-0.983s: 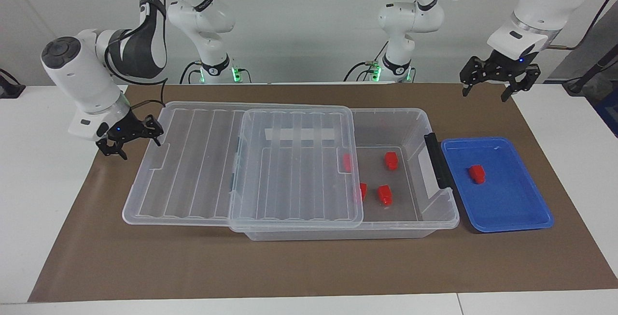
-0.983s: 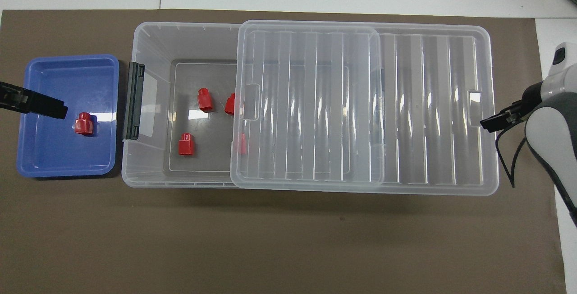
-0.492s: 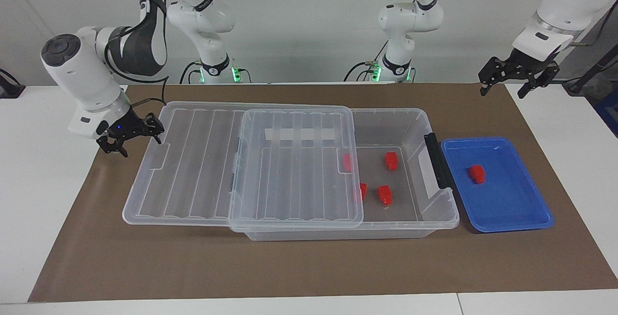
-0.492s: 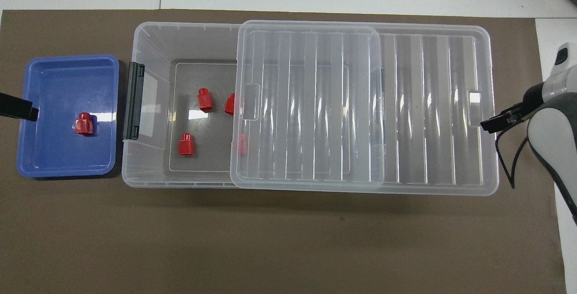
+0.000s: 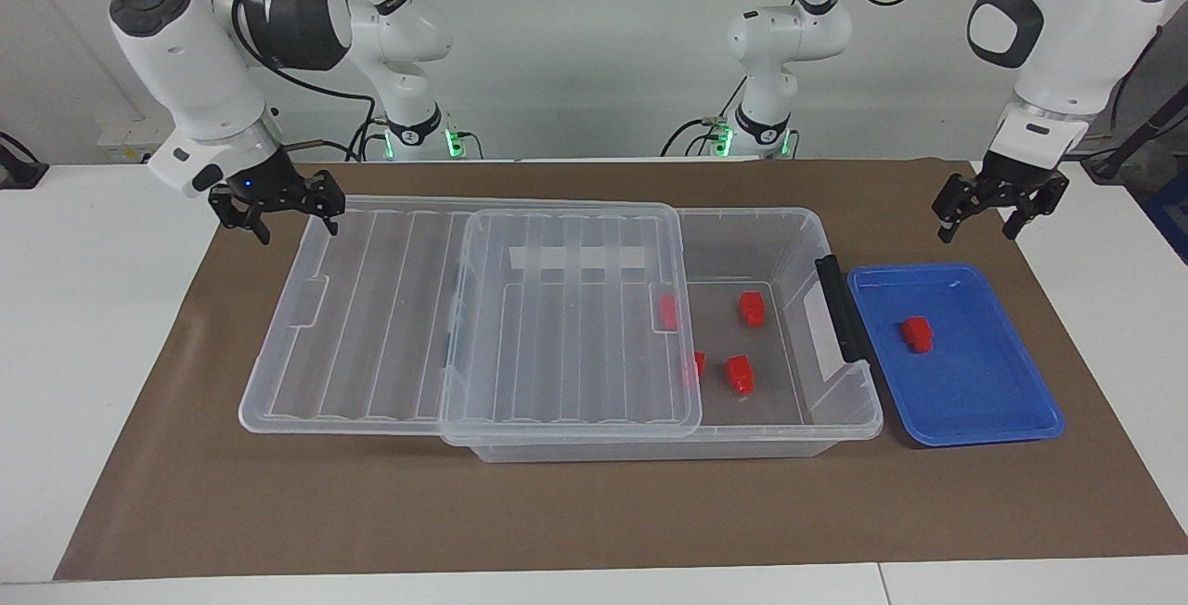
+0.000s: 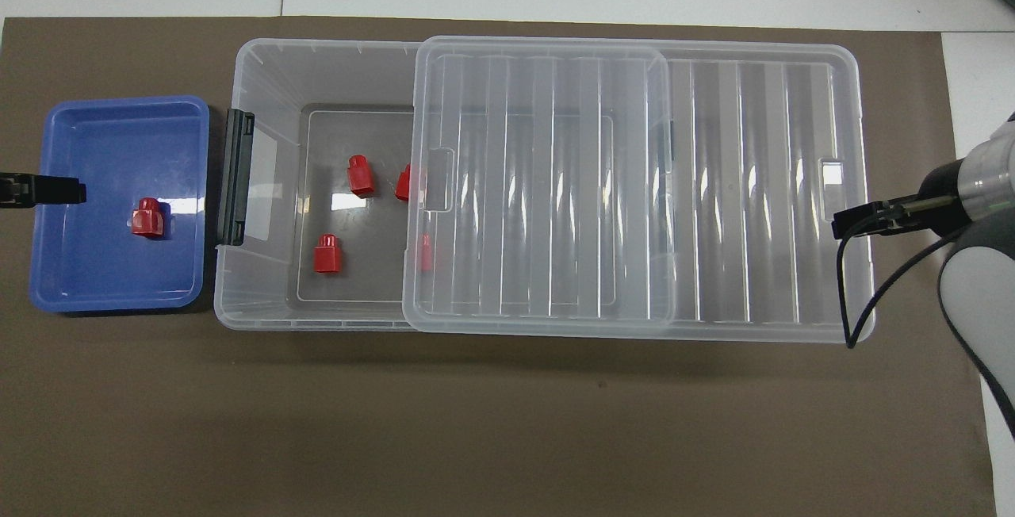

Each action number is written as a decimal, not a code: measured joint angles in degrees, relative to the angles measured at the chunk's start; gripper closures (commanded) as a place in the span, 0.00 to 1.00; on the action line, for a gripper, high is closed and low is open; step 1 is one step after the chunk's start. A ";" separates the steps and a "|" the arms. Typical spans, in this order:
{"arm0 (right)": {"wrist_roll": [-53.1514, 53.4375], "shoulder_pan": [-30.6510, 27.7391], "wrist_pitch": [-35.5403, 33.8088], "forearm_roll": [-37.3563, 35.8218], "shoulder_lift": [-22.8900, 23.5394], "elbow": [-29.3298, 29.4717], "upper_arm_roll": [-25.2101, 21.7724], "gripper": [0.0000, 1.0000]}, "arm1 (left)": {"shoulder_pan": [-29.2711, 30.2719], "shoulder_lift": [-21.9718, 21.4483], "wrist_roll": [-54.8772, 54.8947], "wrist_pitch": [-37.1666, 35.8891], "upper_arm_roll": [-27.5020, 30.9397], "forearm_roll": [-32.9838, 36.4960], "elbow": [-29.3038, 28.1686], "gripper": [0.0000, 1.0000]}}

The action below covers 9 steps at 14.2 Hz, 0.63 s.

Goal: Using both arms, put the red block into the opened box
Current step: 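Release the lid with the right gripper while the left gripper reaches the block, then grasp the red block in the blue tray with the left gripper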

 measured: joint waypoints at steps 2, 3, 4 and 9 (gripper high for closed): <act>4.85 1.06 -0.54 -0.02 -1.16 0.39 0.04 0.01 | 0.17 2.38 -0.08 4.34 -0.04 0.00 -1.31 0.00; 6.09 1.45 -1.90 -0.02 -1.32 1.47 0.05 0.01 | 0.19 4.21 -0.25 6.08 -0.07 0.00 -1.46 0.00; 6.87 1.72 -3.62 -0.04 -1.28 3.16 0.05 0.01 | 0.30 6.20 -0.42 7.63 -0.07 0.00 -1.53 0.00; 9.01 2.02 -10.20 -0.25 -0.31 11.64 0.02 0.01 | 3.26 13.60 -0.63 12.54 -0.04 0.00 -2.44 0.00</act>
